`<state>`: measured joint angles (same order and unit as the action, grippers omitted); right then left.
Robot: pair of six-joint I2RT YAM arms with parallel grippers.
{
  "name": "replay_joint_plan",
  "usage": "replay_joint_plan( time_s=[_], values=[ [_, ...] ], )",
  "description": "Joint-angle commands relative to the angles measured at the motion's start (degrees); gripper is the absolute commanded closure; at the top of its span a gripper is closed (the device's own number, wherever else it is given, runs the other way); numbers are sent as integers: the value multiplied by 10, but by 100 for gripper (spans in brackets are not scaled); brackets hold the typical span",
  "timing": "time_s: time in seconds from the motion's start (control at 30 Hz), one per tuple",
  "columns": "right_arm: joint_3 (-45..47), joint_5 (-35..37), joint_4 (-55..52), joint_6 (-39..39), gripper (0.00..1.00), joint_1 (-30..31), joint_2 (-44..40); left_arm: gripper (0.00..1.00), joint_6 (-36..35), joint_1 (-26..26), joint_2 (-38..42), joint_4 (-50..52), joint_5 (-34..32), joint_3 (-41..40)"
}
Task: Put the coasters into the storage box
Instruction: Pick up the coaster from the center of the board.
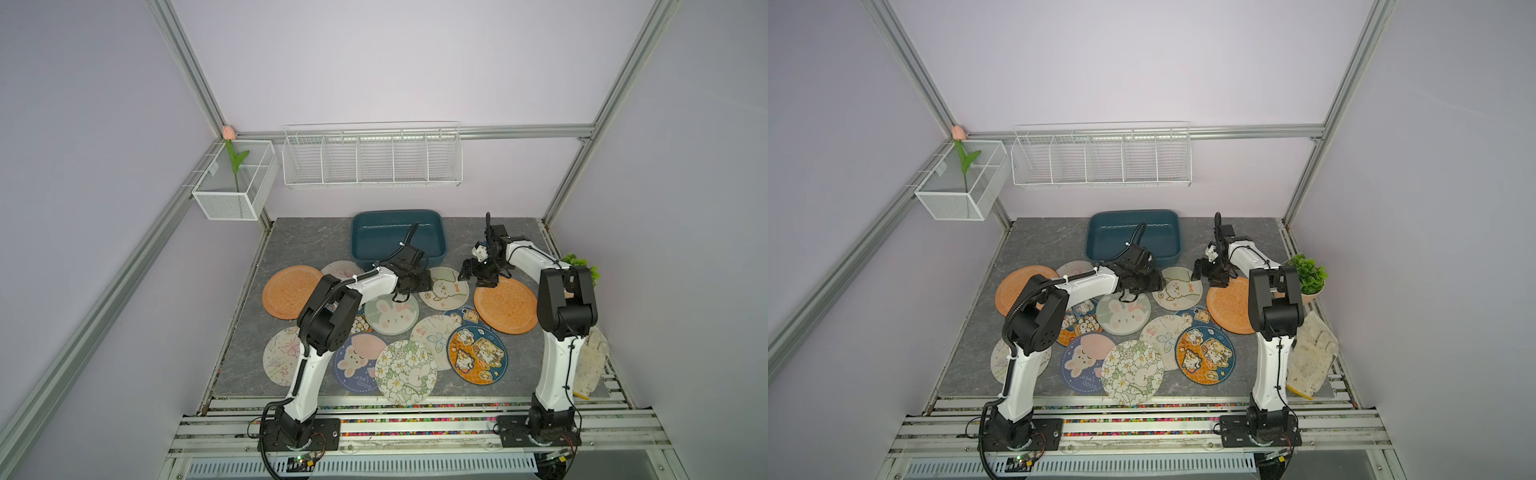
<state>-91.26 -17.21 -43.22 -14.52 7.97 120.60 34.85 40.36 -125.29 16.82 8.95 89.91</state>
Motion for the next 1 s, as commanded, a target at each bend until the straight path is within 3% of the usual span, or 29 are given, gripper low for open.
replay_joint_plan(
  time_s=[0.0, 0.57, 0.83, 0.97],
  values=[
    [11, -2, -18, 15, 25, 4, 13, 35, -5, 5, -19, 27, -1, 14],
    [10, -16, 0, 3, 34, 27, 39, 38, -7, 6, -39, 70, 30, 40],
    [10, -20, 6, -3, 47, 30, 41, 38, -7, 6, -37, 72, 35, 39],
    [12, -20, 9, -6, 60, 30, 39, 39, -7, 6, -37, 72, 35, 36]
  ],
)
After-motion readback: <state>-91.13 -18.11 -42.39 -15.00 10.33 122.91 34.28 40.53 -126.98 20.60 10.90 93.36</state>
